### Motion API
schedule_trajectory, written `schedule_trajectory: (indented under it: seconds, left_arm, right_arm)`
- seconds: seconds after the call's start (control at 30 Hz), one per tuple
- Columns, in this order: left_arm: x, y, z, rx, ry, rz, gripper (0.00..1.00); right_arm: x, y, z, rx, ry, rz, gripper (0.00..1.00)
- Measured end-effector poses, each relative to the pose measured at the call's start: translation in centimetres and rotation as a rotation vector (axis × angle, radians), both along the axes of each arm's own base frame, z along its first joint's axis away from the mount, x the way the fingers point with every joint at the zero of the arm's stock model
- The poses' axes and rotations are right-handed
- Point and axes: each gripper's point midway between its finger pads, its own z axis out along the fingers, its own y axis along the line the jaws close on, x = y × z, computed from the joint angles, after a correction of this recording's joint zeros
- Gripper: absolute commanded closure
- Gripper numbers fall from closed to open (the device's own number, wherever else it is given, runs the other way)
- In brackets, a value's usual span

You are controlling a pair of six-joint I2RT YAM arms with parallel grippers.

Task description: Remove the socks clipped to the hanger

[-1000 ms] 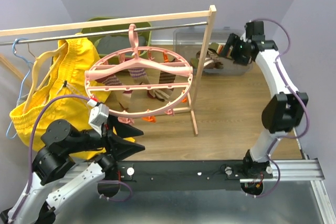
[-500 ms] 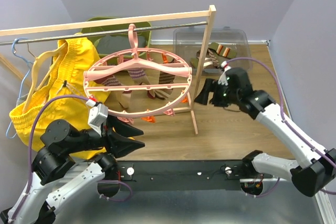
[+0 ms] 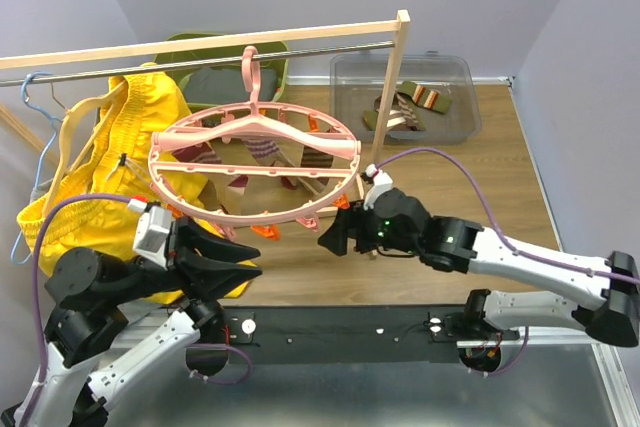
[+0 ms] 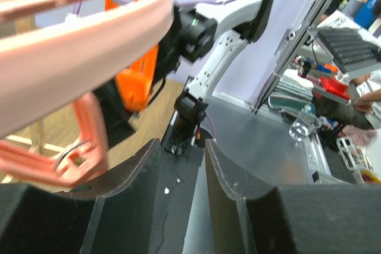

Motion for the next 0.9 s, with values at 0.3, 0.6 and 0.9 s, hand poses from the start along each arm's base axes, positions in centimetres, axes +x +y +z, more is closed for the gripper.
schedule_trajectory:
  seconds: [0.3,0.6,0.9]
  left_arm:
    - [-0.4,1.2,1.5,-0.055,-0.032,0.041,0.55]
    - [-0.9,2.5,2.8,-0.070,-0.053,0.082,0.49]
    - [-1.4,3.7,3.6,-0.091,-0.085,0.119,0.49]
  right_arm:
    - [3.8,3.8,-4.1,-0.015,-0.200,-0.162,0.05]
    - [8.1,5.1,-5.2,-0.029,-0.321,-0.340,0.12]
    - [11.0,6.5,-6.5,-0.057,-0.377,-0.464,0.16]
